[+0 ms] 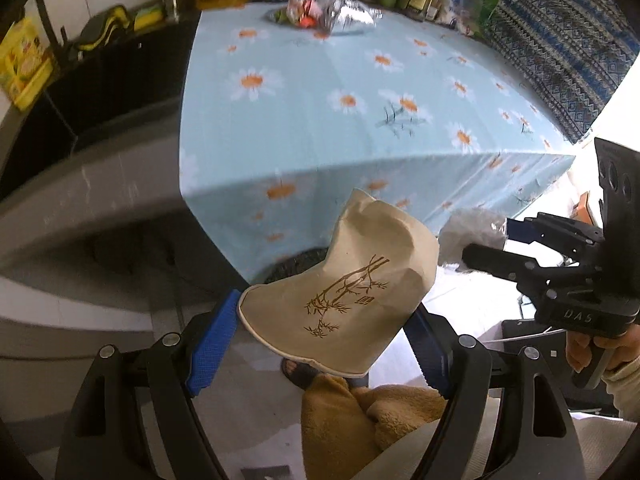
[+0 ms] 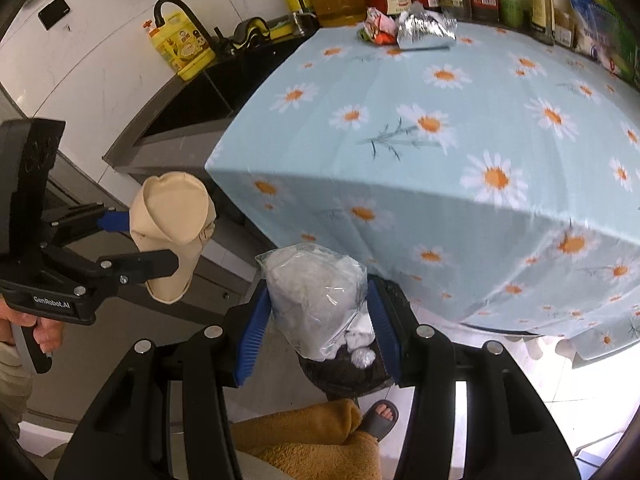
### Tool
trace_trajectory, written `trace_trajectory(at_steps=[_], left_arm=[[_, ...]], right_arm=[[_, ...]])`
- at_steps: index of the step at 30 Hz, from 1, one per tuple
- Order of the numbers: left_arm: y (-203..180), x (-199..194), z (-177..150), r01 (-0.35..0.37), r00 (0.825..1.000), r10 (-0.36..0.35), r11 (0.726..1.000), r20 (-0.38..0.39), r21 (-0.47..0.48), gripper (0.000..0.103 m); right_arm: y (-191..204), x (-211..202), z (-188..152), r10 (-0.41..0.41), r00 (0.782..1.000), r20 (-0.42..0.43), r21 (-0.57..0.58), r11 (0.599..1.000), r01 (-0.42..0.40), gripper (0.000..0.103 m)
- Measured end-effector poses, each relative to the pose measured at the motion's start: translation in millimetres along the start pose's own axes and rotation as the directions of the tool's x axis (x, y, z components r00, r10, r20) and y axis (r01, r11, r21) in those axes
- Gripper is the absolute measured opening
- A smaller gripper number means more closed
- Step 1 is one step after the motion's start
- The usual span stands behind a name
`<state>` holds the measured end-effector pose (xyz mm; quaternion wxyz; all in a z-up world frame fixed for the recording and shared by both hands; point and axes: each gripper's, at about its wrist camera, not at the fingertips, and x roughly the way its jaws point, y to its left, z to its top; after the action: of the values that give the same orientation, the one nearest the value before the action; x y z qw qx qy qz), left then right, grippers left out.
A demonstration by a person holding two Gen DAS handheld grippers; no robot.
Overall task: Collect trash
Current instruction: 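Lift the paper cup and tissue bag and lower both tools over the black bin, then open the left tool over the bin while the right tool opens, dropping both items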
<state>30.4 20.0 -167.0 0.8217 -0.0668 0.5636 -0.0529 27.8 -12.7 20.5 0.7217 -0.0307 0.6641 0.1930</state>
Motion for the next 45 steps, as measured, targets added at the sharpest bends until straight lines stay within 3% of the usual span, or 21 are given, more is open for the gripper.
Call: trace_trajectory(at_steps=[15,31,35,45], left_arm=[[3.9,48.4,-31.1,0.021,0.994,-0.031,0.995,-0.1,-0.096,0.077],[24.4,102.6,-21.7,0.076,0.979,-0.103,0.986,-0.179,-0.149,0.079],[26.6,115.8,-19.9,0.08,0.972,-0.11,0.986,-0.209,-0.147,0.085],[42.3,125.4,-13.9,0.072,0.97,-0.11,0.981,-0.216,-0.18,0.088]], right_arm=[[-23.1,27.7,-26.7,0.018,0.996,-0.092,0.045,0.999,-0.014,0.05],[-35.3,68.7,-19.0,0.027,0.987,-0.156,0.099,0.995,-0.012,0.051],[-40.5,77.4,-16.3,0.024,0.985,-0.173,0.136,0.991,-0.001,0.065],[-46.7,81.7,-10.0,0.005,0.982,-0.187,0.172,0.985,0.027,0.065]])
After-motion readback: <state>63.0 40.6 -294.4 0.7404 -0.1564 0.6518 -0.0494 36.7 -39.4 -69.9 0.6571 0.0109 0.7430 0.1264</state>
